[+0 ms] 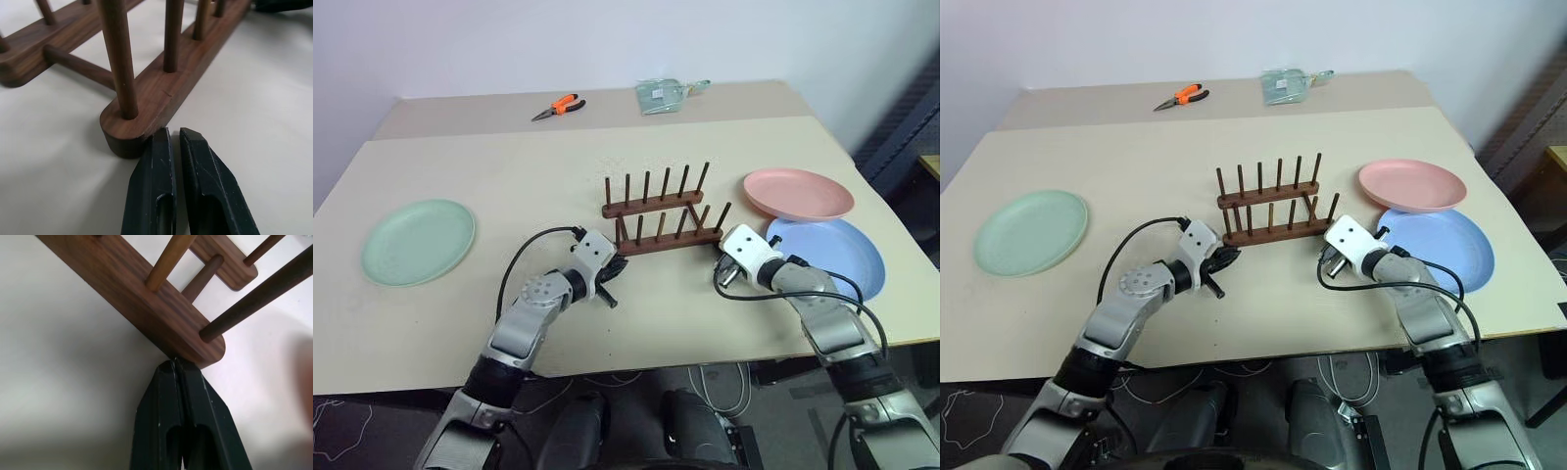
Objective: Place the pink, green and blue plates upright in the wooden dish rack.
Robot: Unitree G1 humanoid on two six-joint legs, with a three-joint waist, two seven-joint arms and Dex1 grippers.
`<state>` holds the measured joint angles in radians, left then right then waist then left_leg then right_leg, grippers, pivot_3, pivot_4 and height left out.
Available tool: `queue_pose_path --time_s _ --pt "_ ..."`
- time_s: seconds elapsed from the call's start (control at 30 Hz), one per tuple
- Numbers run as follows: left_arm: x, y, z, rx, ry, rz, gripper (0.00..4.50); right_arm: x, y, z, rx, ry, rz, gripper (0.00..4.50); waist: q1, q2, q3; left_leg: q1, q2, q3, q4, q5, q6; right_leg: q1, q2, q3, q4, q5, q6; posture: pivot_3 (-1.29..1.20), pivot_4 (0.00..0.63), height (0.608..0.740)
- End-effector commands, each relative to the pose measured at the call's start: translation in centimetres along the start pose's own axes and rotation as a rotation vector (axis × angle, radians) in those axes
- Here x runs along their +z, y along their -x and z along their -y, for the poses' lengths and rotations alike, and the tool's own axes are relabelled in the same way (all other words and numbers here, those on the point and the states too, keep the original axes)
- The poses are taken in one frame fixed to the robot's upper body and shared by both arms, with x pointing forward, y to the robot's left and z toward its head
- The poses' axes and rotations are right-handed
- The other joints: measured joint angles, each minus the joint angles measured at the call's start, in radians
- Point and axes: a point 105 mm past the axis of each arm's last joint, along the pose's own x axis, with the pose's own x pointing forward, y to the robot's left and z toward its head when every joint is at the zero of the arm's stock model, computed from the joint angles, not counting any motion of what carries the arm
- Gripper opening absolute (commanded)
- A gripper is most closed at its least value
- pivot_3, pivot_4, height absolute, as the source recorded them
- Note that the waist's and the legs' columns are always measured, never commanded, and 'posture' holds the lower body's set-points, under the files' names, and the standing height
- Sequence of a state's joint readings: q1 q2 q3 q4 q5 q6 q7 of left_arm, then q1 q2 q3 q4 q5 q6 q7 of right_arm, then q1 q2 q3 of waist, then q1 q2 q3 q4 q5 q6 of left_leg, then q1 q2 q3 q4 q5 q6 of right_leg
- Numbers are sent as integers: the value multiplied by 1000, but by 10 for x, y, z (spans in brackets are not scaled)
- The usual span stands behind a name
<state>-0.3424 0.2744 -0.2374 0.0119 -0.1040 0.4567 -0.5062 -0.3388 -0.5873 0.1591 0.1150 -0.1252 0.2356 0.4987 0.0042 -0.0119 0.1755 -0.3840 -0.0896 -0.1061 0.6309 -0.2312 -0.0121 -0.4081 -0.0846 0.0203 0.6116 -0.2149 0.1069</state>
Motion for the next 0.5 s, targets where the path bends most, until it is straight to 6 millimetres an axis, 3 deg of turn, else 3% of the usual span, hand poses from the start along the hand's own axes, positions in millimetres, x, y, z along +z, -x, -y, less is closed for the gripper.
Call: queue_pose_path --time_s 0.03,0.13,0.37,0.43,0.5 --pt "-21 1 -24 117 23 -82 324 2 -8 4 -18 4 2 0 -1 0 0 0 0 0 0 0 0 0 0 0 0 0 0 0 150 739" --pt "-19 0 -28 128 15 -73 324 10 -8 7 -7 -31 35 0 -3 0 0 0 0 0 0 0 0 0 0 0 0 1 -1 0 150 739" --pt "-18 3 -32 139 2 -67 234 31 22 34 -68 107 107 3189 -6 1 0 0 0 0 -1 0 0 -1 0 0 1 2 0 0 150 739" --pt "-12 5 -27 110 -12 -36 234 35 39 51 -113 180 101 4223 -9 1 0 -1 0 0 -1 0 0 -1 0 0 1 1 1 0 150 739" --pt "0 6 -20 71 -15 23 234 34 58 75 -179 277 49 4223 -13 2 1 -2 0 0 -1 0 0 -2 0 0 1 0 2 0 150 739"
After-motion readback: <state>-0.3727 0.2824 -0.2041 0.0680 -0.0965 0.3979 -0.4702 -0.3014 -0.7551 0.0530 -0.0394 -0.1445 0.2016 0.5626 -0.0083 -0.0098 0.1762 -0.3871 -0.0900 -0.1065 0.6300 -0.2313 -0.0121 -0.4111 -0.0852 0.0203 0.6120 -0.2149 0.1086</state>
